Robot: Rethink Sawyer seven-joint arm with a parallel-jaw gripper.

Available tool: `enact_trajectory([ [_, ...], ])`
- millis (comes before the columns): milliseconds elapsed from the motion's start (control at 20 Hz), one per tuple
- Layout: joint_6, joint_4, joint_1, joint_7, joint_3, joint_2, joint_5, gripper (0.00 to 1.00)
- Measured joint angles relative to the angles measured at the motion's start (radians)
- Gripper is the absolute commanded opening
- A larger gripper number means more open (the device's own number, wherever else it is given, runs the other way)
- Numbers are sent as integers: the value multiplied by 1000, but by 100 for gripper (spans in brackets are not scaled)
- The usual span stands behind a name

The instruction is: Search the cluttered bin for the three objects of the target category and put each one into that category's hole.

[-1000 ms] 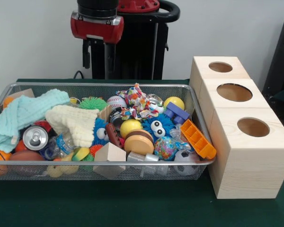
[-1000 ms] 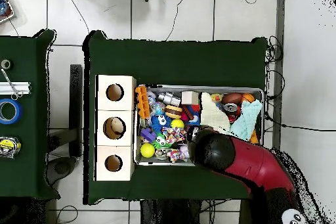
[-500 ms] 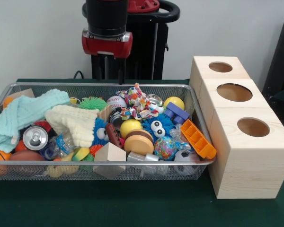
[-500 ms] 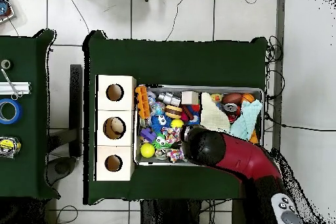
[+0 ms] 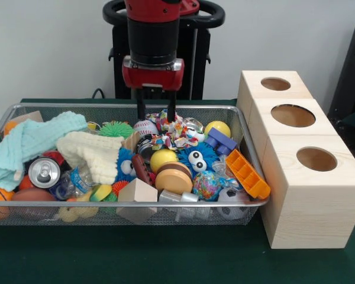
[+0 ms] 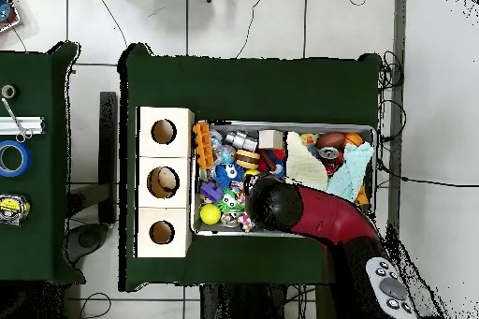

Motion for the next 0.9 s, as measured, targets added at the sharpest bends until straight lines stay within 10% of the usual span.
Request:
enact_trajectory([
  [900, -221, 84, 51, 0, 7, 33, 1, 100],
])
